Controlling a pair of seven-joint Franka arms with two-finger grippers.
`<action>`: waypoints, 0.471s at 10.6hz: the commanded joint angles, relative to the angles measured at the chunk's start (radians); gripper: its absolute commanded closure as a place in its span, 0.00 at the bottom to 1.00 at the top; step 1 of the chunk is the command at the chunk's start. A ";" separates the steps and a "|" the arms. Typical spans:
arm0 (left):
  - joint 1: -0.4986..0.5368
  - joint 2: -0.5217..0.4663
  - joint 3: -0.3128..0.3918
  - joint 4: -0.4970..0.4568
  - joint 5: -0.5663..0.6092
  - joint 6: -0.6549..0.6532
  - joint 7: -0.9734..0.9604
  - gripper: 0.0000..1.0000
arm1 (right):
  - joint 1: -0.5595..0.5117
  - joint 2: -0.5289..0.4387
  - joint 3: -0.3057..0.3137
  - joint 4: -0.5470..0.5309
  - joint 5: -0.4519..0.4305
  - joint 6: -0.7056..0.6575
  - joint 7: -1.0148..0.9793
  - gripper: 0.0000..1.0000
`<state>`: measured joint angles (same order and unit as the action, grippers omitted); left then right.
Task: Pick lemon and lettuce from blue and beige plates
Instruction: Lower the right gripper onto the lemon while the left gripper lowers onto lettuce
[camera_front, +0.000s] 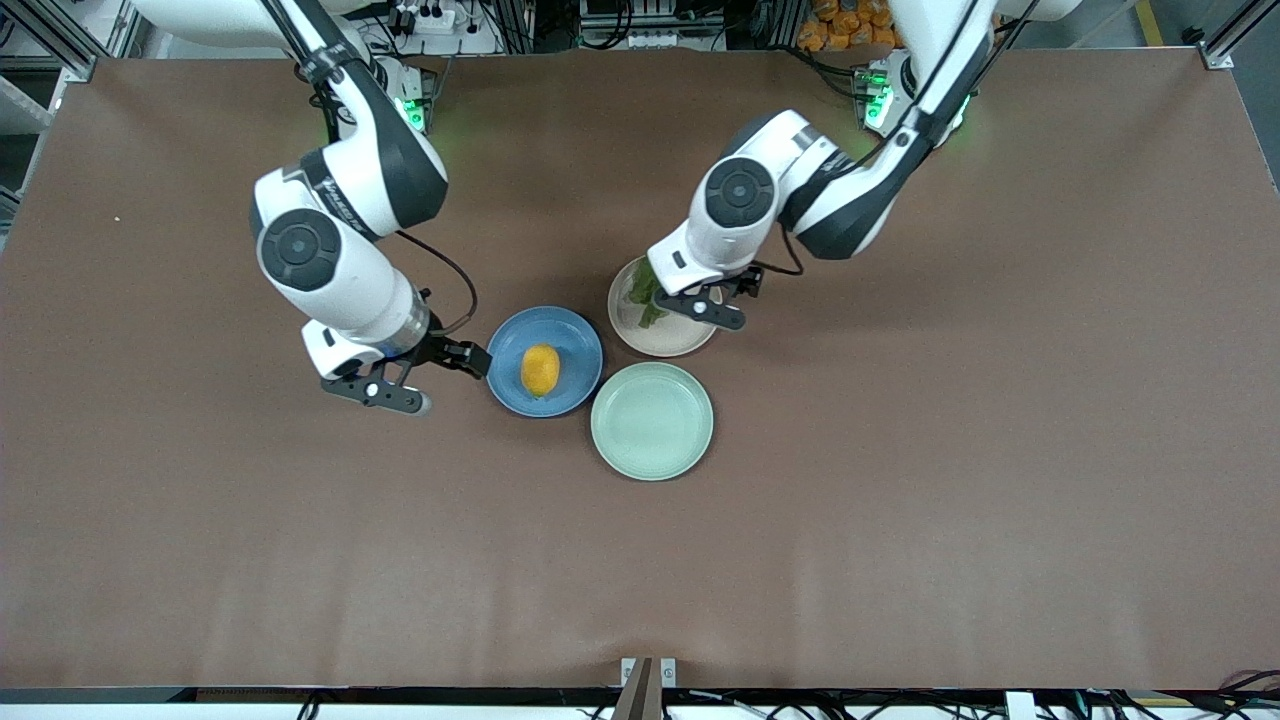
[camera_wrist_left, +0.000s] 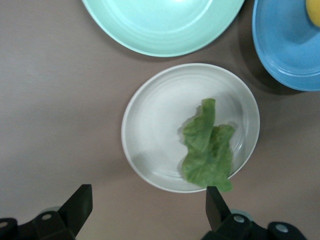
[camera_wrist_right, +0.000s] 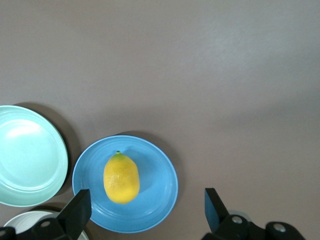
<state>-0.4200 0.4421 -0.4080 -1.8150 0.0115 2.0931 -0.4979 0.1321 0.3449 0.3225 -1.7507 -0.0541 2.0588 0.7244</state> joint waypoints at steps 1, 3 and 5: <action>-0.069 0.122 0.012 0.100 0.053 0.001 -0.103 0.00 | 0.015 0.046 0.013 0.003 -0.029 0.038 0.046 0.00; -0.095 0.196 0.017 0.146 0.077 0.002 -0.136 0.00 | 0.035 0.089 0.015 0.003 -0.067 0.082 0.087 0.00; -0.137 0.219 0.037 0.158 0.076 0.019 -0.157 0.00 | 0.046 0.137 0.026 0.002 -0.114 0.136 0.147 0.00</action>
<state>-0.5169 0.6348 -0.3926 -1.6966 0.0601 2.1094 -0.6107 0.1755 0.4459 0.3320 -1.7524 -0.1236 2.1610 0.8120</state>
